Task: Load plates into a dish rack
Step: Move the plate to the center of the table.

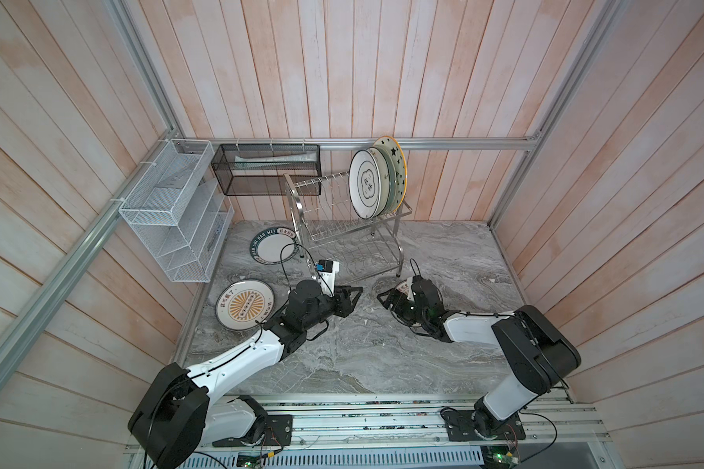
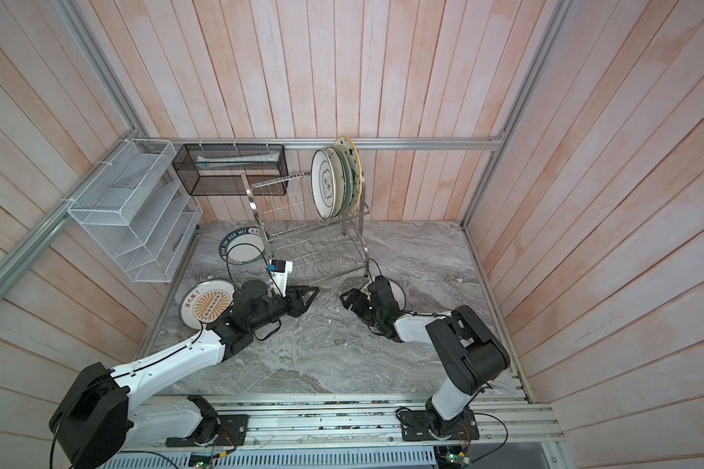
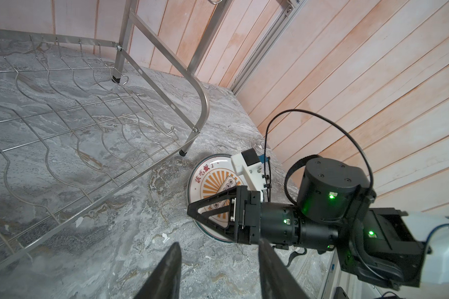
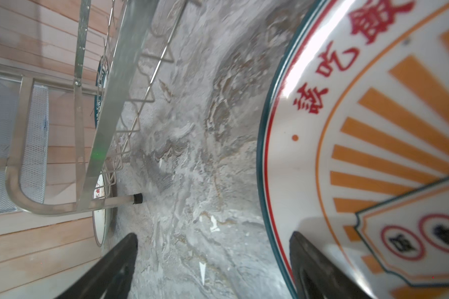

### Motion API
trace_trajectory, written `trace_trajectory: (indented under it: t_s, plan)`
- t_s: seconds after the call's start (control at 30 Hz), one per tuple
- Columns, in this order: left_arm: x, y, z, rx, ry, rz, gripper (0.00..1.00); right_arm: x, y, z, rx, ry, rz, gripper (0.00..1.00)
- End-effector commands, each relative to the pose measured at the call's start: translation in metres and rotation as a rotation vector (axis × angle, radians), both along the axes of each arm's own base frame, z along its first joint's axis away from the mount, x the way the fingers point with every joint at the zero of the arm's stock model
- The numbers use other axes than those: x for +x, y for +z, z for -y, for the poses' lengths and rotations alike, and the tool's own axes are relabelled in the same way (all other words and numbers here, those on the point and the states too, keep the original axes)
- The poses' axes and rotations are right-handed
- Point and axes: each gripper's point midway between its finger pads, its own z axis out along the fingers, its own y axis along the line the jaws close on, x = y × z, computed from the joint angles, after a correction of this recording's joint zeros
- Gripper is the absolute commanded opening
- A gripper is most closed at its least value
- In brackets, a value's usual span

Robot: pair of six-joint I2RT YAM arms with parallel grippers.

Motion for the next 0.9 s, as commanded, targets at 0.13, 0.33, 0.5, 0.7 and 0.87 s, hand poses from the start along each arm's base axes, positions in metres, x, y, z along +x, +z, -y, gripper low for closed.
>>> trace_trajectory:
  t_s: [0.13,0.33,0.5,0.7,0.87]
  plan:
    - [-0.005,0.003,-0.007,0.001,0.014,0.009,0.49,0.001,0.002,-0.012,0.019,0.02,-0.014,0.91]
    - [-0.004,0.002,-0.005,0.0,0.007,0.005,0.49,0.002,0.003,-0.011,0.015,0.017,-0.011,0.91]
    - [-0.004,-0.003,-0.005,0.006,0.007,-0.007,0.49,0.004,0.006,-0.009,0.005,0.016,0.006,0.91]
    - [-0.007,-0.011,0.008,-0.079,-0.035,-0.065,0.49,0.016,0.034,-0.011,-0.081,0.088,0.13,0.94]
    - [-0.01,-0.02,0.027,-0.126,-0.067,-0.113,0.49,0.022,0.061,0.005,-0.15,0.074,0.235,0.94]
